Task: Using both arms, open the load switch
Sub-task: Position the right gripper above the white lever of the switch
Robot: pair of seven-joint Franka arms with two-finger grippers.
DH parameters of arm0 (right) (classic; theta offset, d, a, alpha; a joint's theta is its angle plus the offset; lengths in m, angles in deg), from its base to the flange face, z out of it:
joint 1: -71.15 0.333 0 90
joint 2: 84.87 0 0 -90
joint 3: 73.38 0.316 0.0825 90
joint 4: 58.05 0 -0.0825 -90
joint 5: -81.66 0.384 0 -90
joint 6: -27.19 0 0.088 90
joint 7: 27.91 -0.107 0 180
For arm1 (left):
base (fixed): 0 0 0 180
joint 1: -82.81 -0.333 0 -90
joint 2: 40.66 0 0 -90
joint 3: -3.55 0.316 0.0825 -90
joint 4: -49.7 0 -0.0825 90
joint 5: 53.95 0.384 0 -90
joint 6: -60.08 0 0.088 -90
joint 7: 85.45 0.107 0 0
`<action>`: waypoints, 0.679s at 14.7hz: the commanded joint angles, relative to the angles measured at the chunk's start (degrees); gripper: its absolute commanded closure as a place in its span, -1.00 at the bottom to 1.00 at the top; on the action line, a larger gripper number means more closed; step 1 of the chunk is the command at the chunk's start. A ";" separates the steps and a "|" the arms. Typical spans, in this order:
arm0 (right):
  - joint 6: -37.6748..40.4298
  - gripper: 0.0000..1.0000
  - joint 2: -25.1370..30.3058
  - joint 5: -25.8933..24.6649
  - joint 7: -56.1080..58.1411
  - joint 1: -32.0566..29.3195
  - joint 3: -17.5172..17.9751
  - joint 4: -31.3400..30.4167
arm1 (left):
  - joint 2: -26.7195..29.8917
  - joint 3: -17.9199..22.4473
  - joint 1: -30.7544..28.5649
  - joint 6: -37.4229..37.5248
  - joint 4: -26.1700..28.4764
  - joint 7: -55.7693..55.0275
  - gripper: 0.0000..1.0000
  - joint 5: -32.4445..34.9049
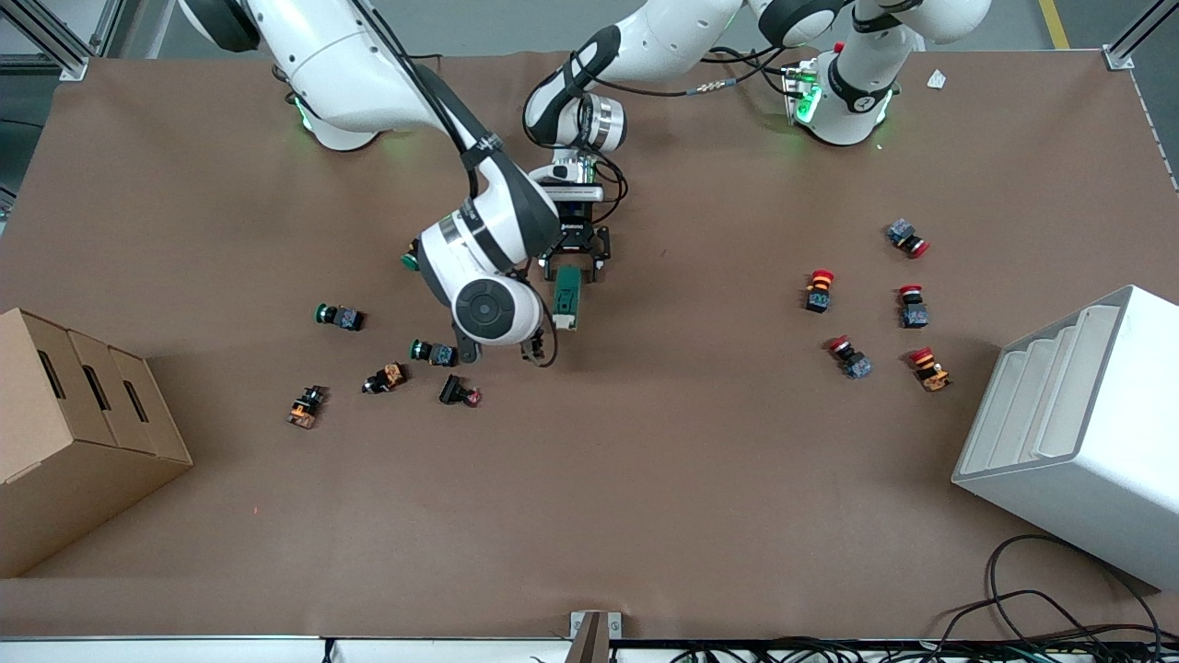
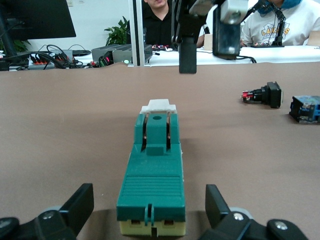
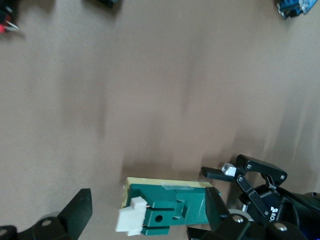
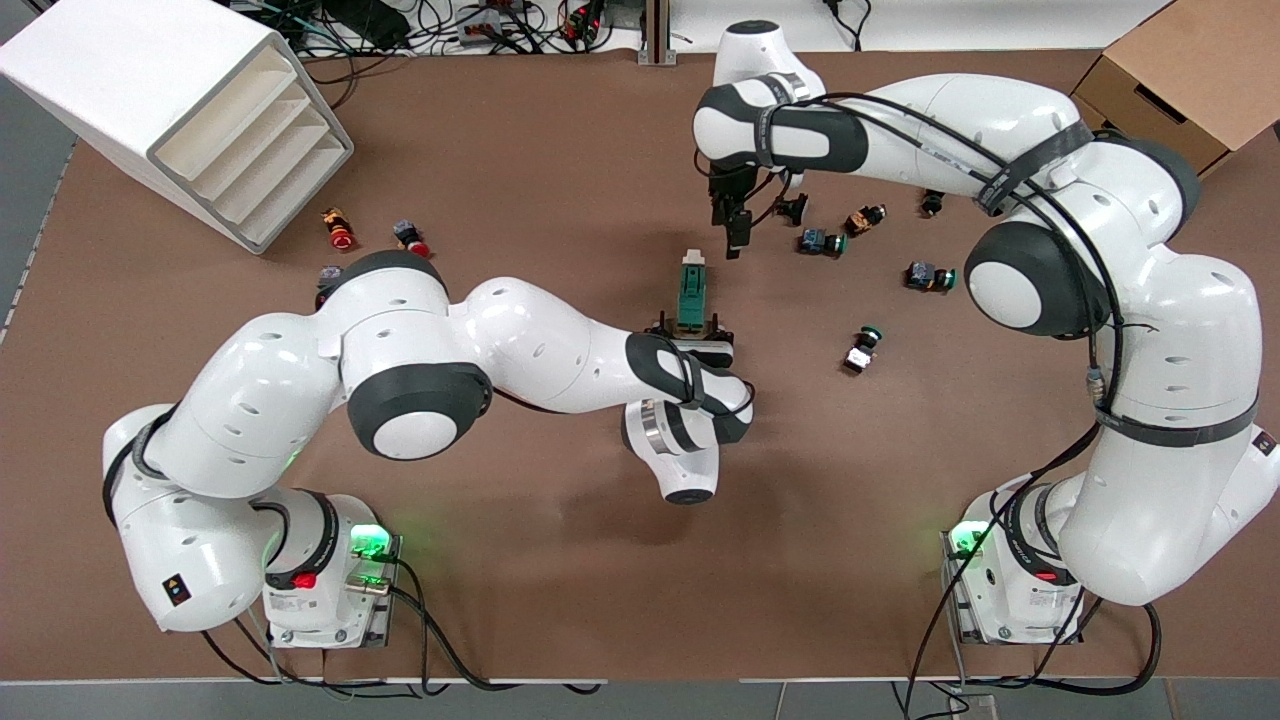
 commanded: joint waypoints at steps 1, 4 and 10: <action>-0.11 -1.00 -1.37 1.30 -1.66 1.63 -0.49 0.81 | -1.06 0.12 0.47 1.17 -0.83 -1.17 -0.97 1.12; -2.74 -1.00 -2.33 1.30 -2.71 2.94 -0.49 0.63 | -1.32 0.12 0.65 1.17 -0.92 -0.82 -0.97 1.12; -3.01 -1.00 -3.91 1.39 -3.94 3.39 -0.49 0.46 | -1.24 0.12 1.00 1.17 -0.92 -1.09 -0.97 1.12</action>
